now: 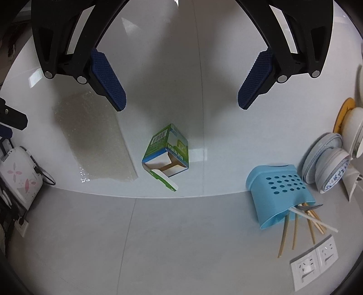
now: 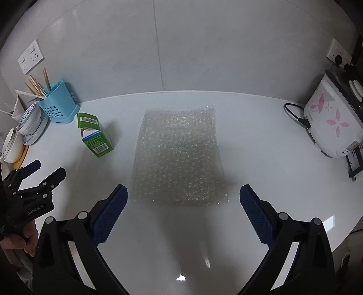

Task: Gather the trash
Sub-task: 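Grasp the green carton with the left tool while the right tool grasps the bubble wrap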

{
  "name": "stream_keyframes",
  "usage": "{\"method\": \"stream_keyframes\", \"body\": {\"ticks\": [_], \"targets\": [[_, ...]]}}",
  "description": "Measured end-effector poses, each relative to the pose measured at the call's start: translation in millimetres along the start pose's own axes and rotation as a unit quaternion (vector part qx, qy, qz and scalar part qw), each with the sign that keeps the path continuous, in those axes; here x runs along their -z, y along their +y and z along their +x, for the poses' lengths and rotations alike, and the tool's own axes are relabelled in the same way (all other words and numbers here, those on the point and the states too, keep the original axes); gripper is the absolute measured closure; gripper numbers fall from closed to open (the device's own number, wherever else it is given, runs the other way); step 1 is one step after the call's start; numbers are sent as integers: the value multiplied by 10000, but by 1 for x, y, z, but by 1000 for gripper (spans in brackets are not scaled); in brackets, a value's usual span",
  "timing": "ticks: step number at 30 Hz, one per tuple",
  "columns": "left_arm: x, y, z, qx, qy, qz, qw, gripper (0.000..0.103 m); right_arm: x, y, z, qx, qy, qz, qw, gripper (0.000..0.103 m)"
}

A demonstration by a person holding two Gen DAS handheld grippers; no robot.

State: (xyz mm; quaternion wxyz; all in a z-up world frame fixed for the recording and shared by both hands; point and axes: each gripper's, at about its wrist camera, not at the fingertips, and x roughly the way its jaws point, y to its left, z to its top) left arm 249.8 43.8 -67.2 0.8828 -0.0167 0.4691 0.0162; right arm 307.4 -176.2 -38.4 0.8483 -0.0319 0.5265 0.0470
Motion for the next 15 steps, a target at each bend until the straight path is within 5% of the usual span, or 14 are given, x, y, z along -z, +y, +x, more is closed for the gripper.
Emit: {"method": "stream_keyframes", "body": {"ticks": [15], "targets": [[-42, 3, 78, 411, 166, 256, 9987, 6, -39, 8, 95, 111, 717, 172, 9972, 8]]}}
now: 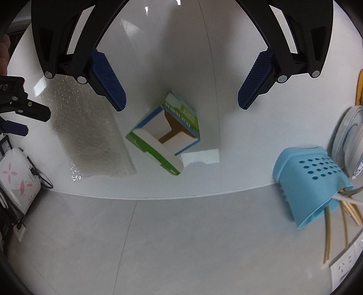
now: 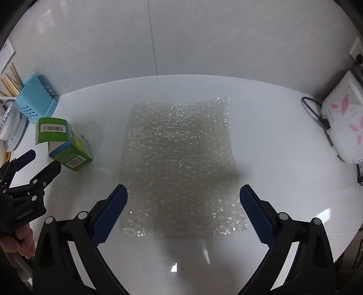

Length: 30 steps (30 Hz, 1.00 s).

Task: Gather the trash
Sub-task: 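Grasp the green carton with the left tool while the right tool grasps the bubble wrap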

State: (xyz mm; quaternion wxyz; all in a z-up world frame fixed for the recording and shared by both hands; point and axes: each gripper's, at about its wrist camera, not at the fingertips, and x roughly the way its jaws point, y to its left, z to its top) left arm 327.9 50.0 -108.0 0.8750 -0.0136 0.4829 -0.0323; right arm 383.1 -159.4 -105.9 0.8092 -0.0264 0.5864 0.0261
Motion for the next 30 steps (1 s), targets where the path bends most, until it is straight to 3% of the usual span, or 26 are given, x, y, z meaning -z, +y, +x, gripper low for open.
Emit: {"method": "stream_keyframes", "body": {"ticks": [11, 19, 21, 30], "targets": [[-16, -7, 28, 217, -30, 96, 9997, 11, -20, -7, 53, -164, 669, 413, 9968, 8], [-22, -12, 39, 228, 15, 204, 9995, 40, -23, -4, 82, -5, 970, 571, 9936, 8], [-23, -15, 40, 172, 25, 268, 9995, 56, -23, 0, 85, 119, 1019, 450, 9937, 7], [-23, -12, 30, 113, 106, 184, 9997, 57, -26, 0, 88, 64, 1255, 232, 9918, 14]]}}
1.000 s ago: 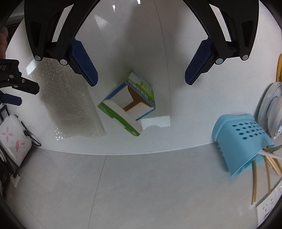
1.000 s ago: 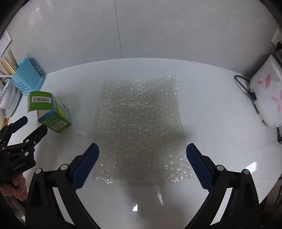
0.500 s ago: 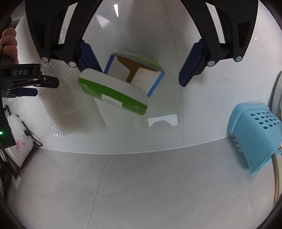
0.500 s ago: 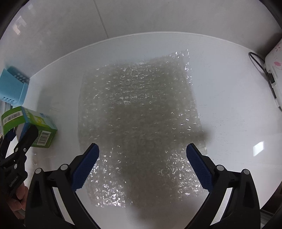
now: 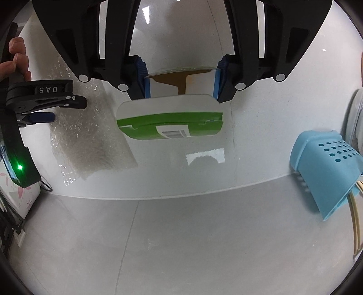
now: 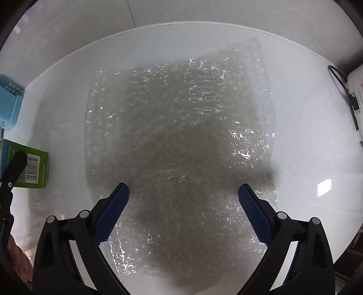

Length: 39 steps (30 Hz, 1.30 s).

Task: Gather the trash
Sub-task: 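Grasp the green carton with the left tool while the right tool grasps the bubble wrap, then lift the carton and bubble wrap and carry them down over the bin with both tools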

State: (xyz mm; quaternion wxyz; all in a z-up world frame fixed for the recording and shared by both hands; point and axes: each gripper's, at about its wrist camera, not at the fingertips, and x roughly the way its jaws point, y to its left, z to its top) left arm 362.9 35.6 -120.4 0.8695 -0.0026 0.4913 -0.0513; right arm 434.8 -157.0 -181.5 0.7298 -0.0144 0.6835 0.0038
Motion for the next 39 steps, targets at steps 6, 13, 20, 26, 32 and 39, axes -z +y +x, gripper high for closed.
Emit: {"method": "stream_keyframes", "body": {"ticks": [6, 13, 20, 26, 32, 39], "targets": [[5, -1, -12, 28, 24, -24, 10000, 57, 4, 0, -9, -50, -70, -135, 9999, 42], [17, 5, -19, -52, 146, -159, 9998, 57, 14, -21, -19, -183, -215, 56, 9996, 90], [29, 7, -31, -125, 127, -246, 9995, 57, 35, -24, -35, -202, -421, 130, 9988, 93], [41, 4, -45, -120, 144, -318, 9993, 57, 64, -24, -53, -237, -572, 55, 9981, 93], [53, -1, -64, -164, 100, -327, 9993, 57, 78, -32, -73, -238, -711, 18, 9972, 93], [69, -10, -92, -245, 21, -400, 9989, 57, 88, -10, -91, -272, -938, -81, 9952, 93]]}}
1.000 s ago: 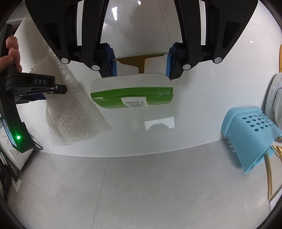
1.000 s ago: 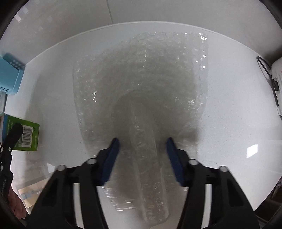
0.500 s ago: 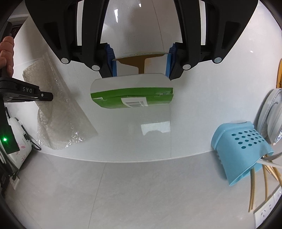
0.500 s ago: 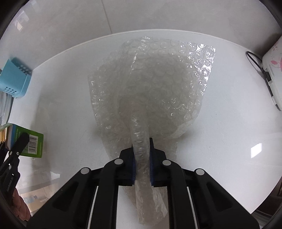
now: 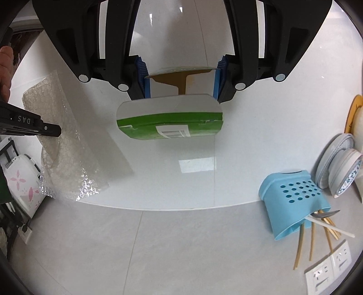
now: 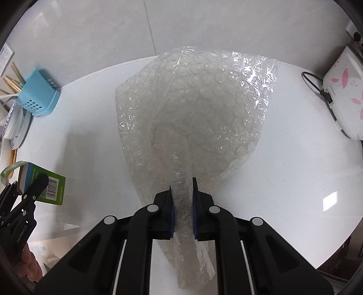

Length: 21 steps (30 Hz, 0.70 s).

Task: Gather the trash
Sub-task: 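Lift the carton and bubble wrap and carry them down over the bin with both tools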

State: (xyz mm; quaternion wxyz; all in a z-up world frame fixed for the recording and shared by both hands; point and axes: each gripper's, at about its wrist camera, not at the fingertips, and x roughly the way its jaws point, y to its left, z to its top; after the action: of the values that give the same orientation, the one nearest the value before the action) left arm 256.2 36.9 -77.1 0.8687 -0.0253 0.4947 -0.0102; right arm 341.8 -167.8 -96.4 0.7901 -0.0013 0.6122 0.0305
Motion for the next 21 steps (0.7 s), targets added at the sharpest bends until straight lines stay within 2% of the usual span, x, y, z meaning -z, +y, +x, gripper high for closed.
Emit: {"method": "stream_keyframes", "body": {"ticks": [14, 21], "targets": [[35, -23, -64, -93, -219, -184, 9995, 57, 35, 6, -59, -107, -418, -285, 9987, 93], [52, -33, -87, -173, -187, -292, 9992, 57, 64, -12, -93, -188, -637, -349, 9972, 93]]}}
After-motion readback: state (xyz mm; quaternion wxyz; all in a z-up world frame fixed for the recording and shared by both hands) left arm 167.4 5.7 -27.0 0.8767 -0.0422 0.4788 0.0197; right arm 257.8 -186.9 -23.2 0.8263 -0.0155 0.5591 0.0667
